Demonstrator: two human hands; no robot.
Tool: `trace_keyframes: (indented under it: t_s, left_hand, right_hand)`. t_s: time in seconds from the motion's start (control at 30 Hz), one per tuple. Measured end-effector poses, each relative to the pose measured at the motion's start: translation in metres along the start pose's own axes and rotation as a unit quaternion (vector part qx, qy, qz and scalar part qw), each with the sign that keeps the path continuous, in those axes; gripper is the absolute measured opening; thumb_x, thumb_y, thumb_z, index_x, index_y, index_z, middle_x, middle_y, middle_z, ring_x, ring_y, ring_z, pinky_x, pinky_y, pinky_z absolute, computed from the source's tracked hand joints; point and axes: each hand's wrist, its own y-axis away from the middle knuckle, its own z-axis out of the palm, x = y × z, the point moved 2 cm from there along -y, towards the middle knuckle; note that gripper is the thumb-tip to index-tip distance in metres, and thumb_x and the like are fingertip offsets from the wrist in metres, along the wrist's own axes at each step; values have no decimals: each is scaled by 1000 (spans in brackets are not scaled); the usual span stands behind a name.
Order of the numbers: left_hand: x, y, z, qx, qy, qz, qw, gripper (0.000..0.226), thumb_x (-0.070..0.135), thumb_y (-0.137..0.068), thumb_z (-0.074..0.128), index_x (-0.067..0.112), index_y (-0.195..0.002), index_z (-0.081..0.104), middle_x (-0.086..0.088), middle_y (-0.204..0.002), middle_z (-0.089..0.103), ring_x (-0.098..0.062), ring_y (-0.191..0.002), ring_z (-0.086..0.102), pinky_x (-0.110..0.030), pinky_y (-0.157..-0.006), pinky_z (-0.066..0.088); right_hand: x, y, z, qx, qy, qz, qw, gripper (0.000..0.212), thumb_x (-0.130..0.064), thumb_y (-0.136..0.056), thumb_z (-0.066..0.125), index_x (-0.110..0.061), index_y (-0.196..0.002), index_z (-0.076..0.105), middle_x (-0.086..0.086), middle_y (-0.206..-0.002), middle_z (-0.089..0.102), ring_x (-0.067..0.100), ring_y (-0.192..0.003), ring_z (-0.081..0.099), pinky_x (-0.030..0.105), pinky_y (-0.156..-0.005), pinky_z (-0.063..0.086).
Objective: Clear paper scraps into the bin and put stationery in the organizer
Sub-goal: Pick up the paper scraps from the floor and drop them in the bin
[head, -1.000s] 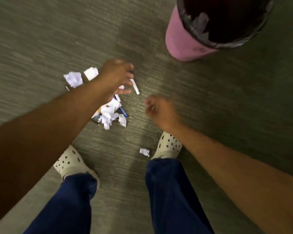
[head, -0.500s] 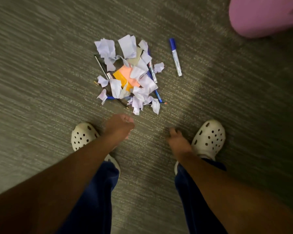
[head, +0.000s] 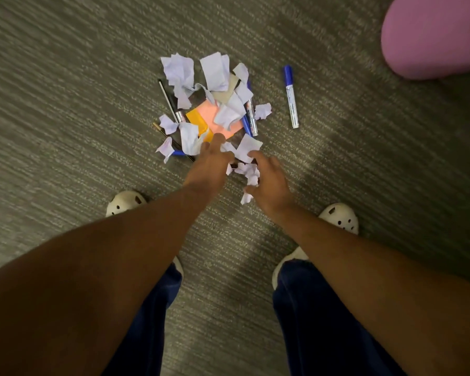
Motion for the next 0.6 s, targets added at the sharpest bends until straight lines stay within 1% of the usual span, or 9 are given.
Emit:
trace_keyframes:
  t_s: [0.07,0.17,0.27,0.33,0.4,0.47,0.5,0.57,0.6]
  left_hand:
    - [-9,-1,-1,14,74,-34,997,40,-14,-81,75,12,-111,74,-8,-146,43,-30,-125,51,-42,-97,55]
    - [-21,4,-11,91,163,-80,979,19,-9,-82,75,10,-83,77,-7,-128,56,-20,-113,61,-20,-84,45]
    - [-32,15,-22,131,290,-151,936,15,-6,-79,77,9,-76,77,-2,-110,65,-13,-105,63,-12,-80,40]
    - [-40,22,-27,109,449,-233,856,23,-7,-79,77,15,-73,73,5,-98,70,-16,-97,68,-16,-77,49]
    - [-48,27,-33,82,586,-307,746,27,-11,-82,73,15,-77,71,-3,-96,73,-20,-83,70,-23,-65,55]
    - [-56,30,-39,72,667,-359,649,27,-16,-85,67,11,-83,68,-10,-91,75,-23,-77,69,-24,-58,57]
    - [-62,31,-40,71,692,-382,609,26,-17,-86,64,9,-86,66,-11,-90,75,-24,-80,70,-25,-61,59]
    - [-70,32,-39,65,719,-408,559,26,-16,-88,60,7,-98,65,-14,-98,74,-26,-85,72,-28,-65,61]
    - [-73,31,-38,63,725,-416,546,27,-14,-90,59,7,-106,65,-15,-102,73,-24,-82,73,-26,-60,58]
  right_hand:
    - [-4,-8,9,19,-1,25,999,66,6,-81,81,-17,-137,56,13,-134,48,27,-121,57,33,-98,50]
    - [-2,-17,18,62,12,53,997,40,5,-83,78,-7,-119,66,16,-130,53,32,-113,62,37,-98,52]
    - [1,-19,22,91,28,76,993,11,4,-89,70,-3,-98,71,14,-118,61,29,-100,65,30,-83,50]
    - [0,-17,20,104,16,72,992,5,2,-89,72,-3,-88,72,12,-107,67,24,-90,66,24,-74,47]
    - [-3,-13,14,119,-14,58,991,6,1,-87,75,-4,-84,74,10,-99,69,18,-82,64,27,-72,53]
    - [-6,-9,7,144,-48,43,988,8,1,-86,77,-6,-86,73,8,-99,69,16,-82,63,32,-74,57]
    - [-9,-9,4,156,-63,33,985,13,1,-86,78,-7,-92,71,7,-104,67,18,-87,64,32,-75,57]
    - [-16,-12,-1,166,-84,10,983,33,5,-85,78,-9,-113,66,8,-122,62,23,-102,65,33,-83,59]
    - [-20,-16,-2,160,-81,1,984,46,6,-84,78,-11,-124,62,8,-131,58,25,-109,65,34,-89,59]
